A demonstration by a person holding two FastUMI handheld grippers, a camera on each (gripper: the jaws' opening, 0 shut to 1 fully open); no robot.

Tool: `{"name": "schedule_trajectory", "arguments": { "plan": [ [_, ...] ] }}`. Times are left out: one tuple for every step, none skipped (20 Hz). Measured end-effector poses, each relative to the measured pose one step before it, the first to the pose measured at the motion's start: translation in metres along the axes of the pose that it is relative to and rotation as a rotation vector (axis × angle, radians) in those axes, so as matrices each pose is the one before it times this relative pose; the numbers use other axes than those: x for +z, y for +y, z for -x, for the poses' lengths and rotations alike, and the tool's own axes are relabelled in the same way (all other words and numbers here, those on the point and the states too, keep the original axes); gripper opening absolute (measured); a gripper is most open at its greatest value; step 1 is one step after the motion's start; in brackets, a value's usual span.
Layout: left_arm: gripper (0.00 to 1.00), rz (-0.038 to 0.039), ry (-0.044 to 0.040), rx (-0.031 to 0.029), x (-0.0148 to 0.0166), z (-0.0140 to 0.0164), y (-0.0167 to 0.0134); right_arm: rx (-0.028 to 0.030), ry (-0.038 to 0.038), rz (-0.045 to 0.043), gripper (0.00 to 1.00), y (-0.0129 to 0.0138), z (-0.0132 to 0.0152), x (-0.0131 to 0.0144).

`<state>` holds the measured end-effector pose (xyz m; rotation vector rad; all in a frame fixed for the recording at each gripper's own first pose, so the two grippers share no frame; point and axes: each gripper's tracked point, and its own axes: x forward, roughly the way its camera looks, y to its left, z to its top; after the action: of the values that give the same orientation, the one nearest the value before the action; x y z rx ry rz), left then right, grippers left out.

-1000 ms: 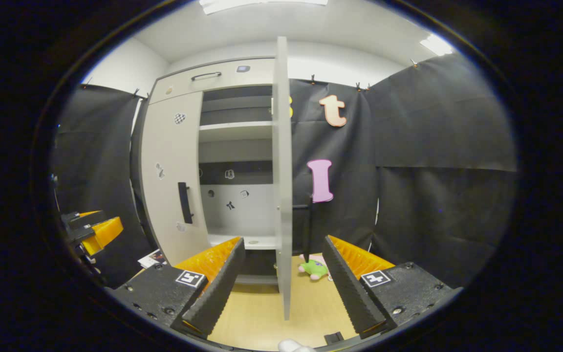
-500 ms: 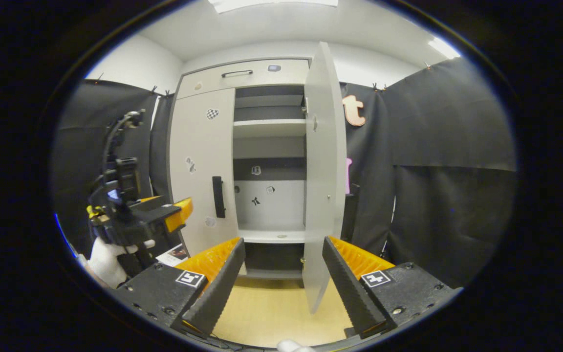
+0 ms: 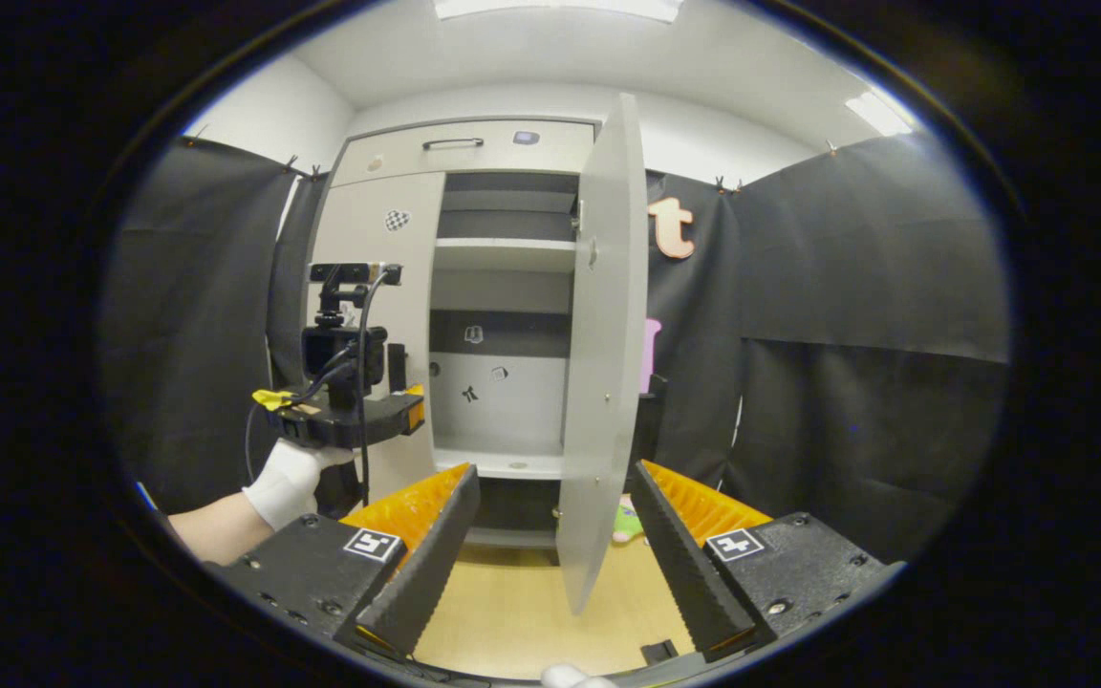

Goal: Open the right door of the double-door shoe cabinet with the right hand, and open the left door with the left hand.

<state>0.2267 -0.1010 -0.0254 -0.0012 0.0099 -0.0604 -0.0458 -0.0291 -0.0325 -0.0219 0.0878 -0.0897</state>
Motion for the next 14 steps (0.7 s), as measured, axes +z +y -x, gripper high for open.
{"name": "schedule_trajectory", "arguments": {
  "plan": [
    [0.95,0.00231,0.00821,0.00227,-0.00168,-0.0064,0.0001,-0.00376,0.00364,-0.00018,1.0,-0.00284,-0.00197,-0.00123],
    [0.95,0.00157,0.00552,-0.00189,-0.00164,-0.00604,-0.0004,-0.00208,0.00344,0.00045,0.99,-0.00145,-0.0027,-0.00033],
    [0.95,-0.00109,-0.00189,-0.00018,0.00024,-0.00332,-0.00088,-0.00009,0.00441,0.00199,1.0,-0.00095,-0.00225,-0.0007],
    [0.96,-0.00643,-0.0064,0.00236,0.00226,-0.00281,-0.00043,0.0028,0.00237,0.00305,1.0,0.00022,-0.00388,0.00053],
    [0.96,-0.00607,-0.01005,0.00569,0.00195,-0.00188,0.00002,0.00387,0.00255,0.00285,1.0,0.00144,-0.00343,0.00082],
    [1.0,-0.00216,0.00025,-0.0016,-0.00059,-0.00397,-0.00141,0.00321,0.00007,0.00183,1.0,0.00081,-0.00314,0.00047],
    [0.81,0.00336,0.01582,-0.0149,-0.00443,-0.00297,-0.00465,0.0042,0.00131,0.00094,1.0,0.00064,-0.00198,0.0001],
    [0.75,0.0023,0.02135,-0.0057,-0.0058,-0.0034,-0.00225,0.0057,0.00104,0.00047,1.0,0.0009,-0.00221,0.00017],
    [0.63,0.00193,0.02523,0.00656,-0.00511,-0.00073,0.00115,0.00192,0.00015,0.00144,1.0,-0.00039,-0.00169,0.00108],
    [0.6,0.00348,0.02547,0.01922,-0.0068,-0.00009,0.00216,0.00266,-0.00095,0.00231,1.0,-0.0005,-0.00081,0.00032],
    [0.62,-0.00945,-0.03833,0.00521,0.00876,-0.00016,0.00014,0.00111,-0.00397,0.00169,1.0,-0.00103,-0.00061,0.00148],
    [0.59,-0.00116,0.0094,-0.00083,-0.00311,-0.00223,-0.0001,-0.00077,-0.00105,0.00269,1.0,-0.00154,0.0002,-0.00011],
    [0.39,0.00556,-0.00533,-0.00148,0.0002,0.00007,-0.00019,0.00103,-0.00101,0.00245,1.0,-0.0014,-0.00076,-0.00016],
    [0.51,-0.00351,-0.00178,0.01255,0.00092,-0.00222,0.00415,0.00173,0.00431,0.00147,1.0,-0.00084,-0.00049,-0.00316]
  ]
}}
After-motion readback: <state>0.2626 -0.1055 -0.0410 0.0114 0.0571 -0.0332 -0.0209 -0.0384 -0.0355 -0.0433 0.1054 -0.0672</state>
